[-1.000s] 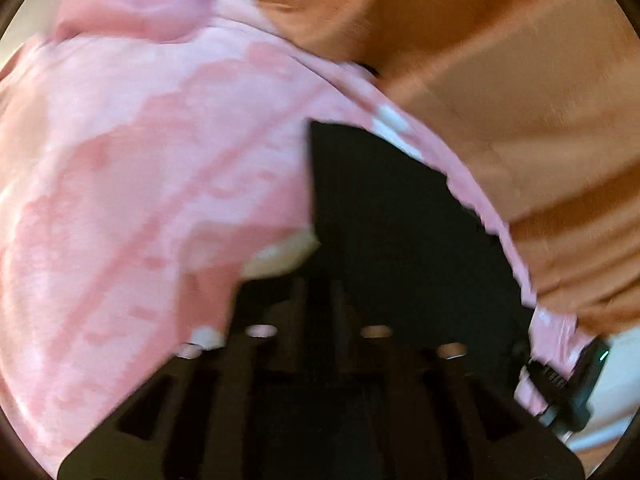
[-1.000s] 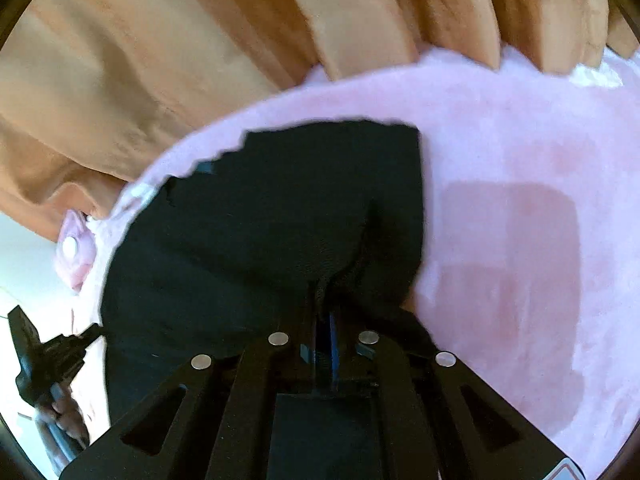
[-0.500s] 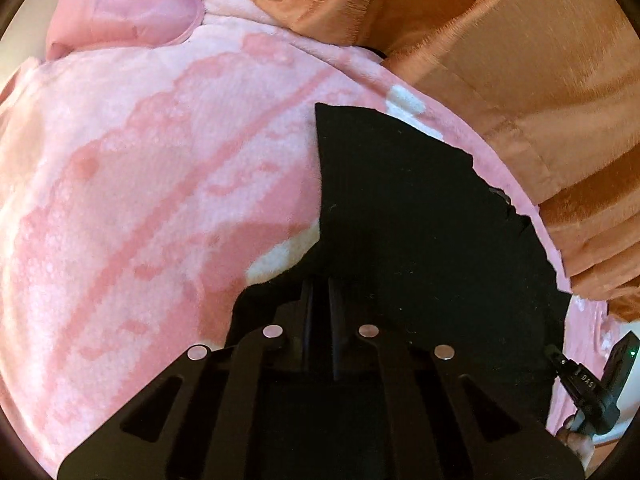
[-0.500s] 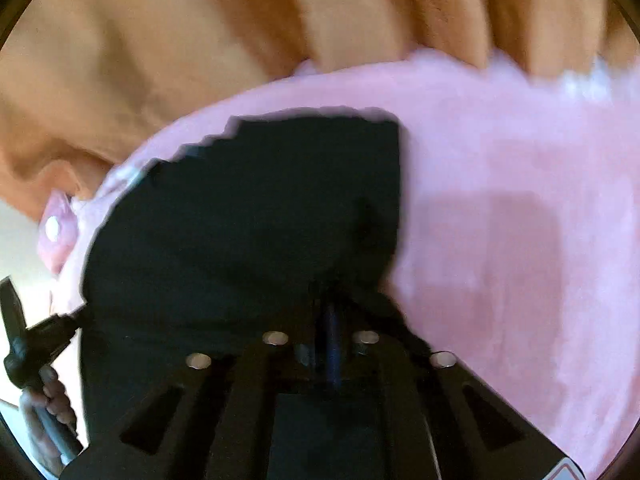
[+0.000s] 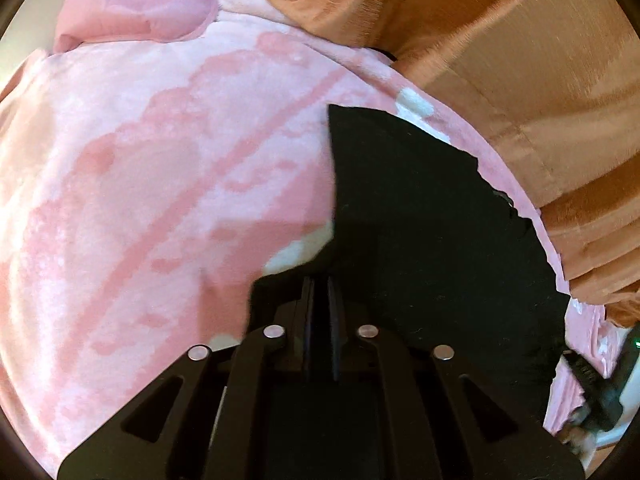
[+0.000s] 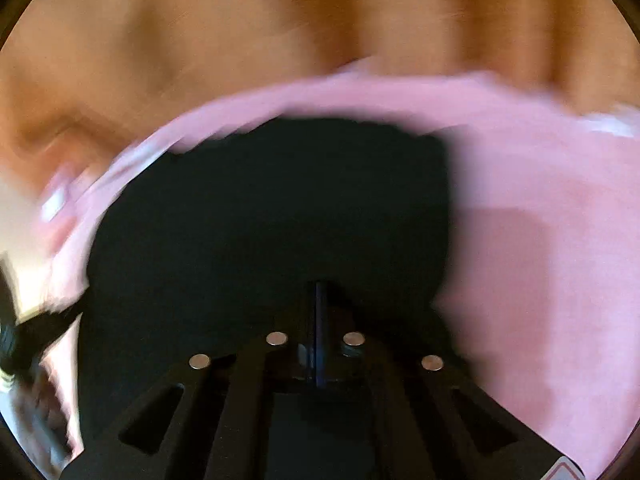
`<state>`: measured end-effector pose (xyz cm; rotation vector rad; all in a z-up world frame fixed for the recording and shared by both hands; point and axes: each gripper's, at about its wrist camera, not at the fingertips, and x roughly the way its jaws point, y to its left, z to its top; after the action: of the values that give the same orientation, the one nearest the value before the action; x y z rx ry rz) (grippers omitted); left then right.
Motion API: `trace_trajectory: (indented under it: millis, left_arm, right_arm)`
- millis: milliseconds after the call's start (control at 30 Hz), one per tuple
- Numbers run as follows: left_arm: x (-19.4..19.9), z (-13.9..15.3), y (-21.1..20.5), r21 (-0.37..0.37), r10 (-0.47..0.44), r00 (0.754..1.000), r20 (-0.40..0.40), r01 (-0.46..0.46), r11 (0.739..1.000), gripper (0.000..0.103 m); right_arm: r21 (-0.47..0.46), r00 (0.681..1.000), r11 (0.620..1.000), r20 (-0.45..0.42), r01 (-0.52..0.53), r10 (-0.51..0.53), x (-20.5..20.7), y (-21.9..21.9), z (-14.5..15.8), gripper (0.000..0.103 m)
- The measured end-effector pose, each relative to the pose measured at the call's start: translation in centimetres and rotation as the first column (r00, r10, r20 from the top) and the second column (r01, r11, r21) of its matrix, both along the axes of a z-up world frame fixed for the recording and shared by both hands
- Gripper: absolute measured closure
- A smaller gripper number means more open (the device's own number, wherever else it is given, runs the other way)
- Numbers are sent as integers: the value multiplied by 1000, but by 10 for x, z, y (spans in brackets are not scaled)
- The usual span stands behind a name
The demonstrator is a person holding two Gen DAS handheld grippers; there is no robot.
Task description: Fold small clothes
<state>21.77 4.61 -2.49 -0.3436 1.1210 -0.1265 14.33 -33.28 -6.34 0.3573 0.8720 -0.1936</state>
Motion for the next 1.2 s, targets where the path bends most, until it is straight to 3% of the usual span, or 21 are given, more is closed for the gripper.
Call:
trace_trajectory:
  millis: [67, 133, 233, 267, 300, 367, 400, 467, 500, 567, 600, 633, 700, 767, 833, 867, 933, 1067, 1133, 1167, 1200]
  left_arm:
    - [1, -1, 1, 7, -10, 1000, 5, 10, 1000, 103]
    - [0, 0, -4, 45, -31, 999, 16, 30, 999, 103]
    - [-5, 3, -7, 86, -53, 998, 28, 50, 995, 103]
    - [-8, 5, -3, 86, -55, 998, 25, 53, 995, 103]
    - [-10, 7, 3, 84, -57, 998, 19, 55, 995, 102]
    - [-18, 11, 22, 158, -30, 999, 17, 27, 987, 102]
    - [-22, 13, 31, 169, -30, 999, 17, 27, 985, 102]
    - [-39, 19, 48, 145, -59, 998, 6, 57, 988, 98]
    - [-52, 22, 55, 129, -76, 997, 8, 75, 989, 90]
    - [-89, 29, 65, 99, -105, 994, 24, 102, 990, 71]
    - [-111, 31, 69, 77, -116, 993, 27, 114, 990, 54]
    - [-128, 32, 71, 62, -126, 992, 28, 124, 990, 41]
    - [-174, 27, 75, 49, -146, 989, 12, 146, 988, 30]
    - [-211, 16, 80, 47, -161, 987, -15, 162, 986, 28]
    - [-238, 2, 90, 36, -136, 989, -53, 138, 990, 27]
    - [-255, 6, 93, 37, -122, 993, 2, 122, 992, 25]
    - [-263, 4, 90, 24, -115, 993, -32, 116, 993, 18]
    - [-263, 5, 82, 29, -120, 993, -20, 121, 992, 23]
    - [-261, 5, 79, 20, -130, 991, -6, 130, 991, 63]
    - [-258, 3, 79, 23, -129, 992, -12, 129, 991, 72]
    - [-256, 2, 81, 15, -121, 992, -21, 121, 992, 92]
  right_arm:
    - [28, 998, 999, 54, 20, -22, -10, -8, 16, 97]
    - [104, 995, 991, 66, -80, 73, -11, 7, 17, 96]
    - [-7, 987, 988, -45, -152, 152, -1, 27, -6, 103]
    - [-27, 990, 991, -58, -133, 131, 1, 20, -15, 103]
    - [16, 995, 995, -35, -96, 96, -1, 9, -14, 103]
    - [16, 998, 998, -31, 59, -59, -17, -16, 1, 103]
    - [-53, 994, 993, -10, 107, -108, -33, -18, 15, 92]
    - [-144, 993, 983, 42, 113, -109, -64, -10, 37, 89]
    - [-146, 993, 984, 65, 104, -95, -78, -3, 45, 87]
    - [-107, 992, 992, 110, 72, -60, -123, 11, 52, 65]
    - [-95, 991, 993, 118, 69, -58, -146, 19, 50, 45]
    - [-78, 991, 994, 119, 73, -63, -174, 26, 43, 36]
    - [-13, 994, 998, 86, 68, -66, -222, 35, 17, 36]
    - [55, 997, 995, 18, 79, -81, -259, 36, -20, 36]
    - [107, 993, 988, -43, 110, -105, -282, 40, -46, 36]
    - [148, 992, 982, -65, 119, -111, -295, 41, -55, 36]
    - [213, 993, 970, -49, 114, -106, -303, 39, -63, 35]
    - [183, 996, 980, -33, 83, -79, -295, 50, -63, 34]
    - [167, 997, 983, -26, 78, -75, -296, 55, -64, 37]
    - [159, 997, 984, -26, 78, -75, -294, 55, -63, 42]
    - [150, 996, 985, -28, 86, -82, -298, 56, -62, 56]
